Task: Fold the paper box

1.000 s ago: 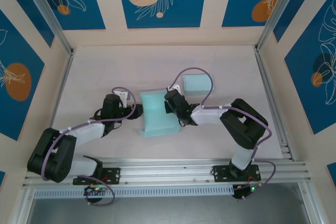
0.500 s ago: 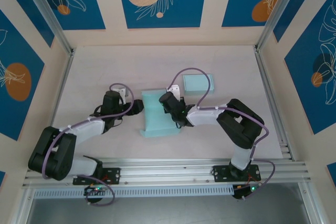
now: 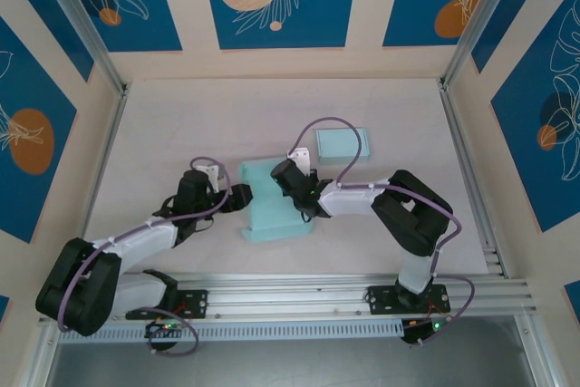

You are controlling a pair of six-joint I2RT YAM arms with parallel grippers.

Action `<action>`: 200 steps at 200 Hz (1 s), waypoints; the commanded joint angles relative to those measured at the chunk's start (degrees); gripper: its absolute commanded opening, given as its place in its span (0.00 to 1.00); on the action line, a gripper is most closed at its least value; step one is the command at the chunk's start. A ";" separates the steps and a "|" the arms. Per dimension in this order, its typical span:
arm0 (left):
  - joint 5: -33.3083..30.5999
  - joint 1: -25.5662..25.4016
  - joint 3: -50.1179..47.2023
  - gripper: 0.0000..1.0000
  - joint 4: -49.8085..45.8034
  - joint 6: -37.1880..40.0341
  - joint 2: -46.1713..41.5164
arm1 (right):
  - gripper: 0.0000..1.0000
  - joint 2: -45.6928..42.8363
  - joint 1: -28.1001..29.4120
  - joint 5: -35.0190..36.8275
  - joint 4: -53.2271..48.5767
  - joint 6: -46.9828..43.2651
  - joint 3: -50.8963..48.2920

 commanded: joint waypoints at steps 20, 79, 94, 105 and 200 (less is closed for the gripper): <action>-2.50 -2.37 -0.07 0.89 -3.46 -0.04 0.77 | 0.00 0.87 0.44 -0.15 -0.24 1.72 1.47; -8.26 -2.35 1.90 0.55 -15.41 7.95 -4.64 | 0.00 0.85 -0.33 -1.77 0.76 1.55 1.17; -7.63 -2.35 2.52 0.48 -15.18 9.45 -4.09 | 0.00 1.03 -0.59 -2.26 1.17 1.47 1.03; -7.96 -2.35 3.20 0.46 -15.83 10.74 -3.24 | 0.00 0.94 -0.60 -2.50 1.59 1.40 0.94; -21.68 -2.00 5.71 0.38 -27.45 9.17 0.13 | 0.00 0.33 -1.64 -4.54 3.60 1.68 -0.76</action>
